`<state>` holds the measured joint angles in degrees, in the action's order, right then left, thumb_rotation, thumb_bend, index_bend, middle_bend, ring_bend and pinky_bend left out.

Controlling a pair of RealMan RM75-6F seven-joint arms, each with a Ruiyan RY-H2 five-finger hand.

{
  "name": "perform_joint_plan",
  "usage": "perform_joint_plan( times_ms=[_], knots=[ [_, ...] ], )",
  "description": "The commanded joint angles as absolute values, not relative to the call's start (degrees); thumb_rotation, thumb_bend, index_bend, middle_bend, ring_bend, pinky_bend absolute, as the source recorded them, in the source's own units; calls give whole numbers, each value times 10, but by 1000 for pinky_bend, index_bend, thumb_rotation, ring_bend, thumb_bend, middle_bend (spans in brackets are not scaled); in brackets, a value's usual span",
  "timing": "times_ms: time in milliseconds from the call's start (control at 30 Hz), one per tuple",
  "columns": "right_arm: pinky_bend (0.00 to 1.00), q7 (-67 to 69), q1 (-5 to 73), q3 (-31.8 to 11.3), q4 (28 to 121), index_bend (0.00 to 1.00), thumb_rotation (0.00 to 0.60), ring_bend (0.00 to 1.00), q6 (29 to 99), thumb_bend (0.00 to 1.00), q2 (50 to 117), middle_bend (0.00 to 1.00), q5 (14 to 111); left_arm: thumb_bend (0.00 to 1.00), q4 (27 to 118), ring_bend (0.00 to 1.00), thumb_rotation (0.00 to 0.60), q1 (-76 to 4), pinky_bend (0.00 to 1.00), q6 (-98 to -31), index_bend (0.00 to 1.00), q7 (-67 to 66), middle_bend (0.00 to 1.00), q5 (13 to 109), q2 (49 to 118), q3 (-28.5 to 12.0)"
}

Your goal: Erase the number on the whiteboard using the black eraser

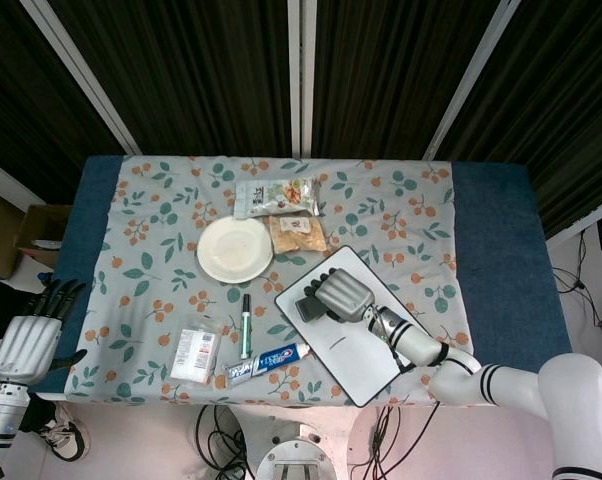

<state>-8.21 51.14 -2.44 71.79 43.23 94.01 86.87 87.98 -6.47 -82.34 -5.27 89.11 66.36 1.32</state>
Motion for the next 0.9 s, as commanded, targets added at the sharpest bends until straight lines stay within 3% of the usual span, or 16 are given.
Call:
perform_joint_plan(
  times_ms=[33, 533, 900],
  knots=[
    [718, -92, 501, 6, 775, 869, 600, 584, 440, 432, 897, 652, 891, 0, 881, 42, 600, -66, 189, -822, 87, -55, 83, 893, 665, 13],
    [728, -146, 465, 86, 936, 885, 600, 592, 436, 430, 753, 665, 913, 0, 894, 42, 600, -69, 189, -820, 87, -70, 83, 898, 666, 14],
    [729, -139, 453, 69, 903, 890, 600, 592, 456, 431, 795, 668, 921, 0, 898, 42, 600, -73, 189, -817, 87, -76, 83, 897, 663, 12]
  ],
)
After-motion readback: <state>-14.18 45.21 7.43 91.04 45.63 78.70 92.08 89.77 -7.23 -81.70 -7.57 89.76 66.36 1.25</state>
